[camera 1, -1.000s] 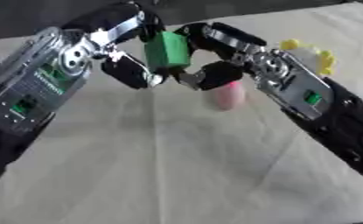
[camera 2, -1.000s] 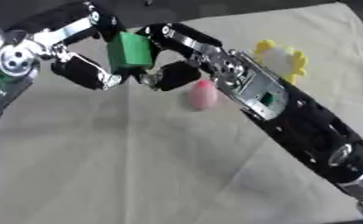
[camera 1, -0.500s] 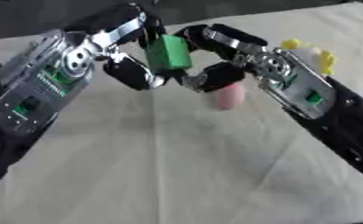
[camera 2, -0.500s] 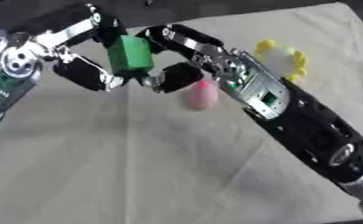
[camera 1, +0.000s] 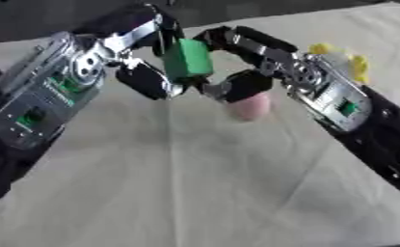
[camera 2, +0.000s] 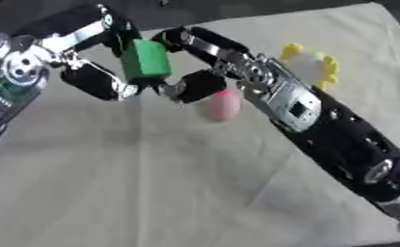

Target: Pick up the objects with one hand, pass them to the other hand, and then place them into the box on the other side of the table.

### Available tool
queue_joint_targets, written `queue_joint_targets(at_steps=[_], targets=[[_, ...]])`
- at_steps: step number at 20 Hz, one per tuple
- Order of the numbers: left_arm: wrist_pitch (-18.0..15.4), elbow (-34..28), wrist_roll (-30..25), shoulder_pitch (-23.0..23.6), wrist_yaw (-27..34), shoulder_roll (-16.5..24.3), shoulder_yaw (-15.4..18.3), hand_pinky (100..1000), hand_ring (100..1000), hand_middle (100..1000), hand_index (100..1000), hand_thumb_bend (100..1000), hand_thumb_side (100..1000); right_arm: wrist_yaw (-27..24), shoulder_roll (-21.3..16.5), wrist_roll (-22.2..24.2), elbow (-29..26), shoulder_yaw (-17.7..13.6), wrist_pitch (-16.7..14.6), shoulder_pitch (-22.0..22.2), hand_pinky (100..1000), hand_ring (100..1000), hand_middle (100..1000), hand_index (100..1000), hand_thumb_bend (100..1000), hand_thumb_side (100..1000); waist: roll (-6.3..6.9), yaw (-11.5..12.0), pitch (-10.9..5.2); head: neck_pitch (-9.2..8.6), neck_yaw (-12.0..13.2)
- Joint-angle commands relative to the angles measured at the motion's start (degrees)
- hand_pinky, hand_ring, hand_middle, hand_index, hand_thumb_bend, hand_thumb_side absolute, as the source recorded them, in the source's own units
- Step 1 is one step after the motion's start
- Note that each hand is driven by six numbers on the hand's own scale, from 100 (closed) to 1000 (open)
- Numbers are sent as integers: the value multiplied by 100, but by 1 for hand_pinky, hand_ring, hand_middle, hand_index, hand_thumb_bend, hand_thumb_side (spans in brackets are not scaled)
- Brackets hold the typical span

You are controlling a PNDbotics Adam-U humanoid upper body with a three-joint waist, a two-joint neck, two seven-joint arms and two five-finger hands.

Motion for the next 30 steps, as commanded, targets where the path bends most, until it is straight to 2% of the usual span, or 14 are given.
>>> queue_joint_targets(at_steps=[1, 3, 4, 5, 6, 8, 10, 11, 23, 30], targets=[[39, 178, -22, -117, -198, 113, 80, 734, 574, 416, 402, 100, 156, 32, -21, 51, -239, 12, -162, -95, 935, 877, 818, 926, 100, 632, -2, -5, -5, -32, 21], [33, 183, -52, -117, -234, 117, 82, 734, 575, 416, 402, 100, 155, 77, -21, 74, -243, 11, -198, -93, 938, 874, 812, 923, 100, 601, -1, -7, -5, -31, 23], [28, 186, -67, -118, -256, 120, 83, 734, 575, 416, 402, 100, 154, 85, -19, 94, -246, 12, -224, -97, 939, 871, 807, 920, 100, 539, -1, -9, -6, -32, 25], [24, 195, -82, -119, -278, 122, 84, 734, 575, 415, 402, 100, 154, 86, -15, 124, -245, 13, -256, -101, 940, 868, 803, 919, 100, 423, 0, -11, -7, -33, 26], [19, 206, -95, -120, -297, 121, 86, 734, 575, 414, 401, 100, 154, 68, -7, 151, -235, 9, -280, -104, 940, 862, 794, 917, 100, 111, 1, -13, -7, -33, 25], [9, 230, -120, -126, -324, 114, 84, 735, 576, 414, 401, 100, 155, -11, 9, 196, -199, -1, -288, -111, 942, 856, 789, 914, 100, 100, 3, -19, -7, -34, 24], [1, 243, -129, -134, -334, 108, 87, 735, 575, 413, 401, 100, 156, -71, 15, 209, -177, -21, -275, -122, 945, 856, 790, 907, 180, 100, 6, -25, -7, -32, 22], [0, 248, -124, -138, -333, 105, 89, 735, 575, 412, 400, 100, 156, -84, 15, 194, -173, -32, -263, -128, 950, 856, 791, 901, 193, 100, 9, -28, -6, -33, 22], [-14, 306, -29, -143, -328, 89, 87, 727, 565, 396, 389, 100, 157, -117, 9, 153, -179, -34, -251, -152, 955, 853, 787, 893, 203, 100, 30, -57, -4, -48, 11], [-51, 273, -352, -147, -326, 211, 41, 729, 568, 395, 388, 130, 162, 10, -8, 31, -138, -55, -153, -141, 956, 853, 791, 898, 217, 100, 37, -62, -14, -33, 10]])
